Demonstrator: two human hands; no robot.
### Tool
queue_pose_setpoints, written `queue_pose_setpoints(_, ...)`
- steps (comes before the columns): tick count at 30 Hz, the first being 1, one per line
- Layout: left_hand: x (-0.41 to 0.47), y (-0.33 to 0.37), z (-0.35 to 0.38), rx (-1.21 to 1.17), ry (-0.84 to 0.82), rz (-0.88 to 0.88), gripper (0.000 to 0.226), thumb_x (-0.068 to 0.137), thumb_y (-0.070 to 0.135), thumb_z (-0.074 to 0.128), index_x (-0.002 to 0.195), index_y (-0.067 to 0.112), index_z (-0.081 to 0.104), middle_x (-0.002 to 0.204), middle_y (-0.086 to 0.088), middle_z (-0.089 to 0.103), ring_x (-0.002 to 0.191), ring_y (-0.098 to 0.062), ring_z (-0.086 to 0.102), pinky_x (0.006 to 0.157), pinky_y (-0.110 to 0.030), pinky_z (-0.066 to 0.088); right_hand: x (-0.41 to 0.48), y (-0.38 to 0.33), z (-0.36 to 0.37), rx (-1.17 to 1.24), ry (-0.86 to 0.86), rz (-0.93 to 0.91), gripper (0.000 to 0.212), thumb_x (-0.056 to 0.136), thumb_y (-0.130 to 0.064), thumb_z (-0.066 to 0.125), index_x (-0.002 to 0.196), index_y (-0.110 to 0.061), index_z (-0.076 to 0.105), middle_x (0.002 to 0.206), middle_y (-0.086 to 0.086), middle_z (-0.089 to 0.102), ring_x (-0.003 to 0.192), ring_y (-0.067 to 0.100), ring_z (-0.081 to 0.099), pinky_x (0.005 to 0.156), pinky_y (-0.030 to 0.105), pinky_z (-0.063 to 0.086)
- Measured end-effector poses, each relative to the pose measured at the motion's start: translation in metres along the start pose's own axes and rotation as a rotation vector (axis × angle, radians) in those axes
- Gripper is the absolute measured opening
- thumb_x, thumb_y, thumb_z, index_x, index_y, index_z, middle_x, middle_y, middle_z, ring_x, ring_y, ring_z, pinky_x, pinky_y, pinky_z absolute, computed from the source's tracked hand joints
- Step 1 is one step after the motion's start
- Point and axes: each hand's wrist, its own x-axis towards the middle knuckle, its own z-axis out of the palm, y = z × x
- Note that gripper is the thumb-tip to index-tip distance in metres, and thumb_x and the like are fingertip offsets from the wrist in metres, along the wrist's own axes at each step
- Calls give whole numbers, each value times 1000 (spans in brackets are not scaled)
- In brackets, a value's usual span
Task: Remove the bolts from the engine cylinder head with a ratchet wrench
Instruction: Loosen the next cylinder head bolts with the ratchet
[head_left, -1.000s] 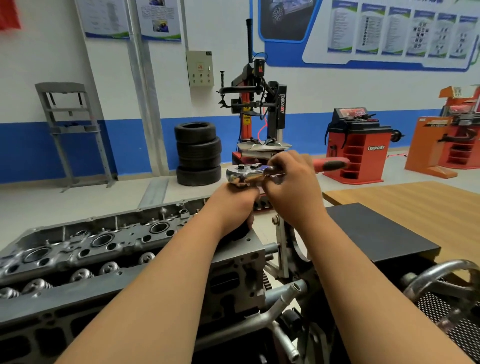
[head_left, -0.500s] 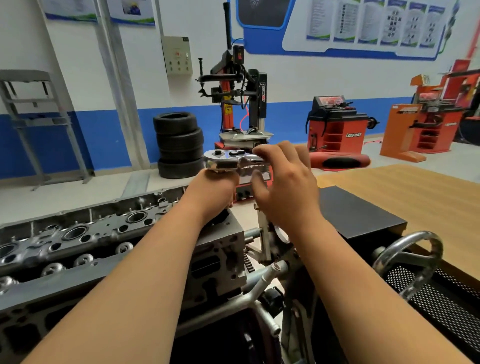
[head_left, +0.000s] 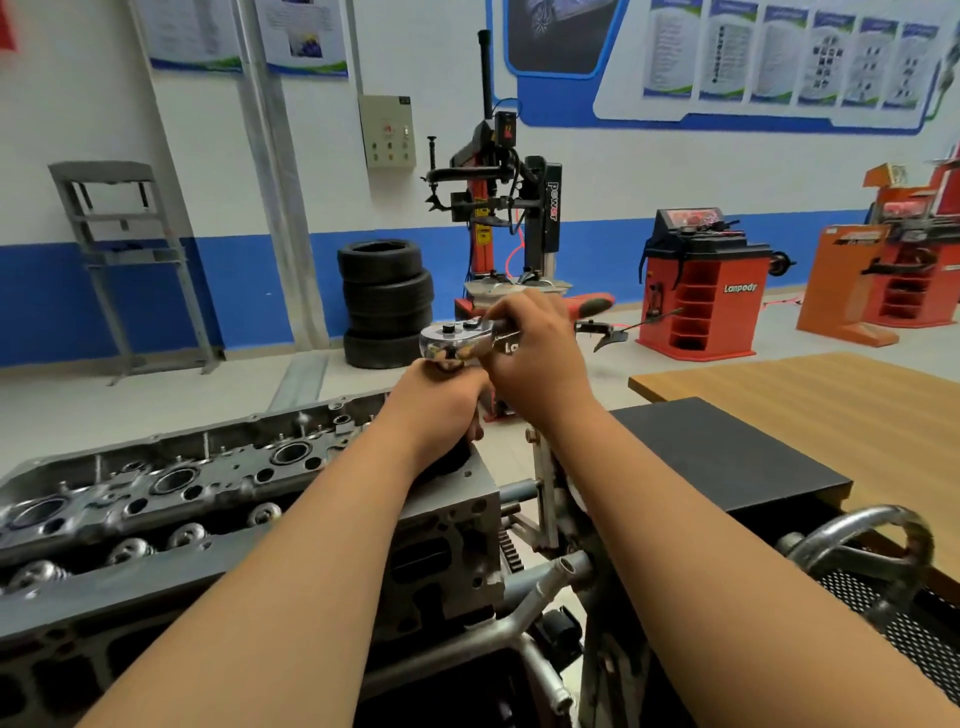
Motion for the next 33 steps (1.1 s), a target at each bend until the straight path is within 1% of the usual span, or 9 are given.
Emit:
queue_pose_setpoints(5, 1, 0, 2, -38, -4, -18, 30, 86, 13, 48, 57, 16, 52, 40, 3, 47, 51, -24, 50, 80, -53, 52, -60, -38, -55, -424, 42, -14, 50, 76, -27, 69, 122, -11, 55, 111, 6, 55, 107, 26, 44, 77, 35, 47)
queue_pose_setpoints(7, 3, 1, 3, 66, -16, 21, 26, 90, 11, 46, 64, 16, 50, 47, 5, 48, 48, -14, 46, 69, -40, 50, -88, -64, -63, -576, 42, -87, 68, 70, -31, 71, 130, -5, 51, 115, 11, 56, 106, 30, 48, 78, 36, 51)
queue_pose_setpoints(10, 1, 4, 2, 294, 8, 131, 16, 98, 14, 43, 86, 18, 54, 68, 10, 49, 58, 2, 45, 52, -12, 34, -106, -87, -55, -617, -22, -86, 76, 72, -32, 67, 137, -2, 42, 125, 17, 49, 115, 33, 40, 88, 39, 48)
queue_pose_setpoints(12, 3, 2, 2, 248, 18, 113, 17, 97, 14, 45, 84, 16, 56, 66, 9, 51, 59, -1, 50, 53, -13, 36, -101, -86, -53, -585, 3, -64, 74, 74, -31, 66, 137, -2, 42, 124, 15, 50, 114, 30, 37, 89, 38, 46)
queue_pose_setpoints(15, 4, -1, 5, 60, 8, -25, 28, 88, 14, 47, 60, 16, 50, 43, 5, 48, 43, -9, 50, 59, -34, 38, -83, -56, -50, -441, 172, -118, 59, 71, -21, 69, 125, -3, 55, 111, 11, 58, 105, 24, 39, 82, 36, 48)
queue_pose_setpoints(18, 3, -3, 4, 15, -2, -17, 31, 83, 21, 51, 53, 16, 55, 42, 1, 52, 56, -22, 60, 72, -42, 50, -57, -13, -38, -224, 270, -179, 40, 74, -11, 67, 113, -5, 62, 103, 9, 62, 102, 22, 43, 80, 33, 47)
queue_pose_setpoints(23, 2, -7, 0, -42, 29, 51, 39, 87, 27, 57, 50, 17, 66, 59, -7, 68, 74, -22, 66, 80, -38, 48, -6, 15, 15, -49, 201, -122, 21, 75, -2, 59, 96, -1, 60, 95, 14, 58, 96, 25, 47, 80, 32, 43)
queue_pose_setpoints(28, 4, -5, 0, -93, 80, 19, 38, 87, 19, 58, 49, 13, 59, 48, -5, 60, 61, -18, 65, 74, -39, 47, 16, 5, 50, 167, 85, -20, 16, 77, 8, 60, 91, 0, 58, 95, 14, 55, 95, 26, 47, 81, 38, 43)
queue_pose_setpoints(33, 0, 2, 3, -105, 22, -23, 21, 70, 31, 54, 67, 11, 59, 41, 2, 50, 50, -22, 53, 81, -56, 52, 5, 5, 29, 83, 79, -3, 18, 79, -1, 61, 96, -5, 57, 101, 9, 54, 100, 22, 45, 83, 35, 43)
